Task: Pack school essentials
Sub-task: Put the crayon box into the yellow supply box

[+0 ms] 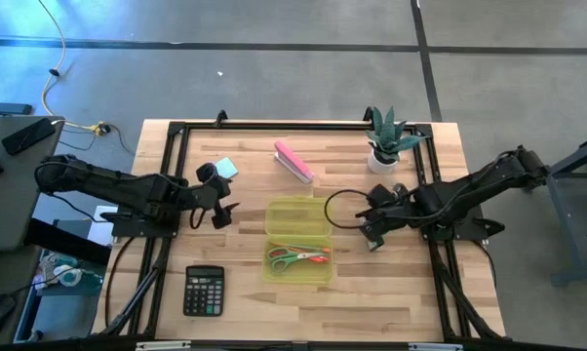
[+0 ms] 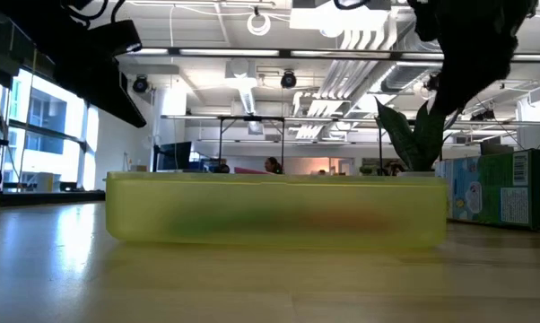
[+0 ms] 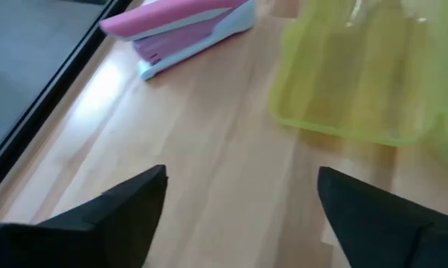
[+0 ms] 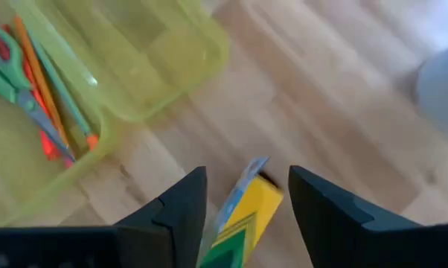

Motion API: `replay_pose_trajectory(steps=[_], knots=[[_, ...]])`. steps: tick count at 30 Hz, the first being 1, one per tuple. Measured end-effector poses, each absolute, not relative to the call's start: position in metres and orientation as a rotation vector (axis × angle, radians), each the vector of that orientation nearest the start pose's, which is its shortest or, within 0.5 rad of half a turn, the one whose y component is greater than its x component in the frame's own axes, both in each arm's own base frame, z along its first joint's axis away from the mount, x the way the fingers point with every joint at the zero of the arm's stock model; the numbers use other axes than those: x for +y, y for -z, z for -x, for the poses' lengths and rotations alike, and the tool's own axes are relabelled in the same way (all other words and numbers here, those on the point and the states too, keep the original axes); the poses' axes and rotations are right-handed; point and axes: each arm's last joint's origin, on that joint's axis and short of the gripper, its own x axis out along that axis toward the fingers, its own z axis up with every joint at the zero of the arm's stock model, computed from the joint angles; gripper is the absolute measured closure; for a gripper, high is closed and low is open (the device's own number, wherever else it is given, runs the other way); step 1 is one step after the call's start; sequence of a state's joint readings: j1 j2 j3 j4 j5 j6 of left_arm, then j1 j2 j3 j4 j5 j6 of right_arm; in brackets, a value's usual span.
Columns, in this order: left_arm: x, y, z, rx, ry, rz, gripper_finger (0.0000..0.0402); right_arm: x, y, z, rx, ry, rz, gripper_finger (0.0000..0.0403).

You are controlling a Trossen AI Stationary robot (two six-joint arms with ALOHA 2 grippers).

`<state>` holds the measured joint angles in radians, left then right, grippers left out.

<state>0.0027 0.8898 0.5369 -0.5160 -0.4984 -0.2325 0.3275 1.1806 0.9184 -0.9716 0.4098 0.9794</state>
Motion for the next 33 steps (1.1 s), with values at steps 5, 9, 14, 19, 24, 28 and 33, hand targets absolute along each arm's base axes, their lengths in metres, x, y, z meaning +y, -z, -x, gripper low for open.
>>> replay_pose_trajectory(steps=[5,9,14,19,24,28,33], knots=[[0.029,-0.209,-0.162,0.773,-0.679,0.095,0.0033,0.054,-0.243,-0.189,1.064,0.657,-0.500,0.0197],[0.040,-0.208,-0.160,0.770,-0.727,0.164,0.0030,0.053,-0.241,-0.186,1.094,0.682,-0.539,0.0174],[0.046,-0.208,-0.159,0.799,-0.663,0.191,0.0030,0.055,-0.240,-0.187,1.095,0.665,-0.561,0.0158],[0.047,-0.207,-0.159,0.805,-0.628,0.221,0.0030,0.055,-0.240,-0.188,1.095,0.671,-0.588,0.0157],[0.047,-0.207,-0.159,0.807,-0.613,0.227,0.0030,0.055,-0.225,-0.187,1.093,0.692,-0.630,0.0157],[0.047,-0.207,-0.159,0.807,-0.614,0.227,0.0030,0.055,-0.208,-0.186,1.090,0.680,-0.666,0.0157],[0.047,-0.207,-0.159,0.806,-0.613,0.227,0.0030,0.057,-0.191,-0.184,1.109,0.629,-0.714,0.0158]])
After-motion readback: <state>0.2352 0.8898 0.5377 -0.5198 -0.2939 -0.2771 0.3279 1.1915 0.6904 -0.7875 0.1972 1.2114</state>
